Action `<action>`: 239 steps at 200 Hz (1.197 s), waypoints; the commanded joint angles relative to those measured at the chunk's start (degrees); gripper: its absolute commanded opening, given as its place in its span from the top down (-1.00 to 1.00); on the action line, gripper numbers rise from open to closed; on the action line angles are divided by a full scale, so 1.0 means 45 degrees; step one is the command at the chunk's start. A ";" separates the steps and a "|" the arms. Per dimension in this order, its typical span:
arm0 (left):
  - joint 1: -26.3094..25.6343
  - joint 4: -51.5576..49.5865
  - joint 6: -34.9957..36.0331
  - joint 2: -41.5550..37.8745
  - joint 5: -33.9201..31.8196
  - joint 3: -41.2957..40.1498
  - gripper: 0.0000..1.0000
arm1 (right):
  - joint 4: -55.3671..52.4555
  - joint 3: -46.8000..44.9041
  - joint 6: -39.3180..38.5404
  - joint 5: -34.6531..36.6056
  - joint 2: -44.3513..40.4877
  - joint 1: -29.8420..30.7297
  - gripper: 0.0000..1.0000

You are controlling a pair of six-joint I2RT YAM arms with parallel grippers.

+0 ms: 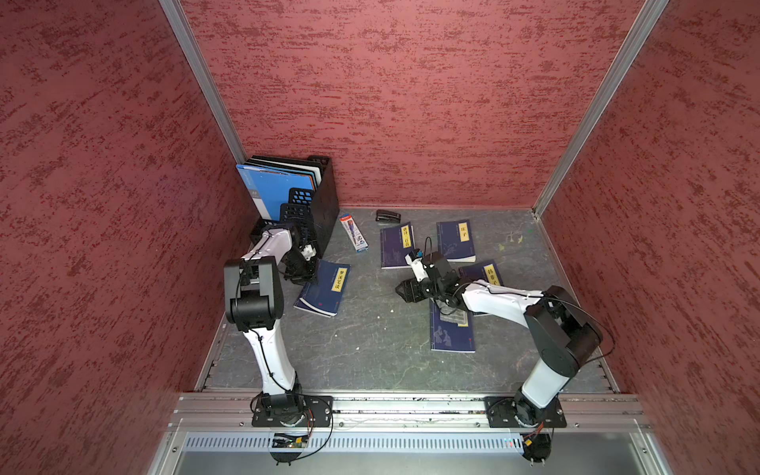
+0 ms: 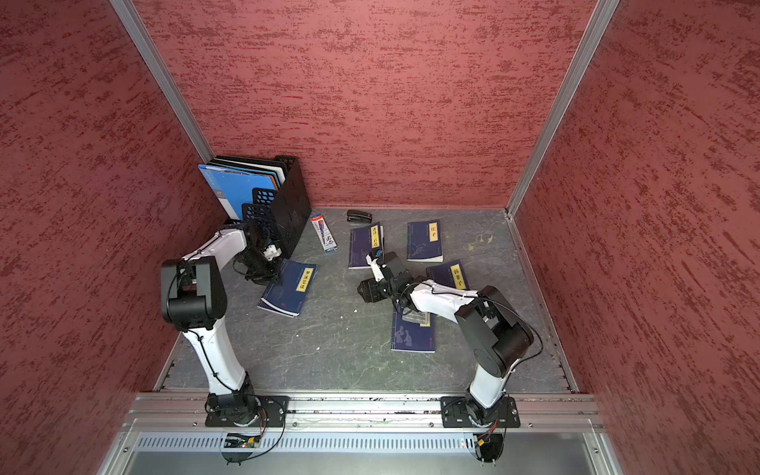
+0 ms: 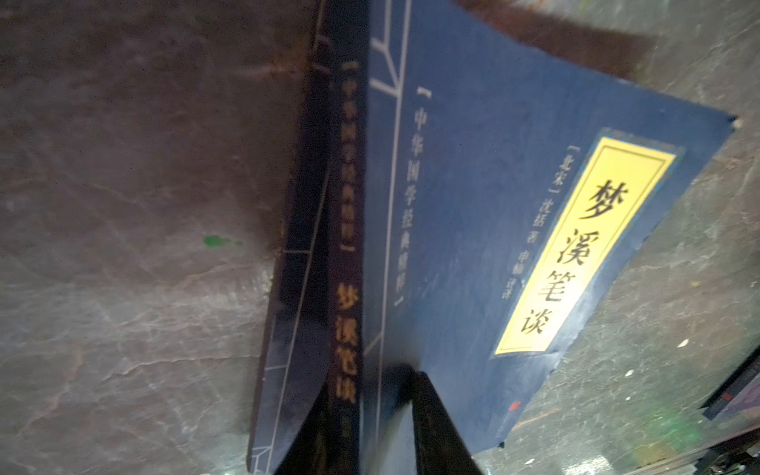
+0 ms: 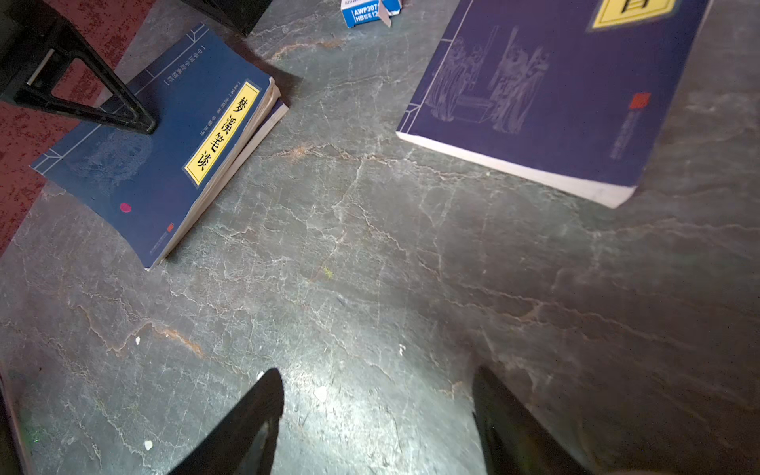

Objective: Wipe the cover of the book
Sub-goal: Place the book on the book.

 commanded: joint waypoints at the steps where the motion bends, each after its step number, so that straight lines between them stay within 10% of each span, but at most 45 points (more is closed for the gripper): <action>1: -0.0107 0.0040 0.0049 0.0274 -0.0947 0.0167 0.21 | 0.0299 -0.0056 -0.0120 -0.0279 -0.0176 -0.0076 -0.45; 92: -0.0881 0.0801 -0.0875 -0.0938 -0.2546 -0.0009 -0.20 | -0.0051 0.0382 -0.0081 -0.0287 0.0022 -0.0046 -0.43; 147: -0.4005 0.3378 -0.2956 -0.3649 -0.2729 -0.2940 -0.80 | -0.0662 0.0905 -0.0026 0.0275 0.0024 -0.0048 -0.44; 239: -0.5874 0.4037 -0.5354 -0.4622 -0.4222 -0.5575 -0.87 | -0.1128 0.0767 0.0404 0.0925 -0.0018 -0.0051 -0.46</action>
